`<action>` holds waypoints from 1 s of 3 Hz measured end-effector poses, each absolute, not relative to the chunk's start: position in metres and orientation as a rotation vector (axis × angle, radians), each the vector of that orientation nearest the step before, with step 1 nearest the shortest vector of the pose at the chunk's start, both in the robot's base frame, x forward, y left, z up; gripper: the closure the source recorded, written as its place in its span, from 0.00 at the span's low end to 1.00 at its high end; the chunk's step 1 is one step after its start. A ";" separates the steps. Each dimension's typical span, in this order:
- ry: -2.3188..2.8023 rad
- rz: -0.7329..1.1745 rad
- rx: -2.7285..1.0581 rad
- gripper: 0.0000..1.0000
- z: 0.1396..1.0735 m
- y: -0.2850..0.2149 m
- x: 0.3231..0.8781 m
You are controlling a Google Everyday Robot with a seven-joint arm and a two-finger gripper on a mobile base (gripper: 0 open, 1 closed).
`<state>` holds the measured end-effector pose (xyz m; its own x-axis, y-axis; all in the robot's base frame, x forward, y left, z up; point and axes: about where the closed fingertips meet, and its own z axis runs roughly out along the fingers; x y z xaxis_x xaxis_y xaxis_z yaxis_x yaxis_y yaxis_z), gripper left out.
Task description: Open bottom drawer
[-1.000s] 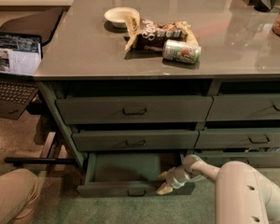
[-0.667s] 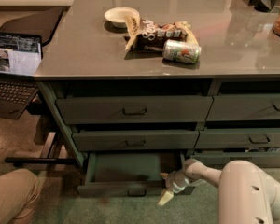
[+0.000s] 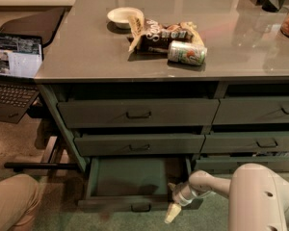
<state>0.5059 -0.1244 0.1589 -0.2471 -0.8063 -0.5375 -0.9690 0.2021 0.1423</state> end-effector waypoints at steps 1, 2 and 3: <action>2.213 0.647 -1.652 0.19 0.150 -0.132 0.476; 2.222 0.644 -1.650 0.42 0.154 -0.132 0.474; 2.303 0.602 -1.637 0.65 0.152 -0.149 0.450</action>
Offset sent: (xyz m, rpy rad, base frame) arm -0.1140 -0.0346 -0.0197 -0.1600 0.1425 -0.1112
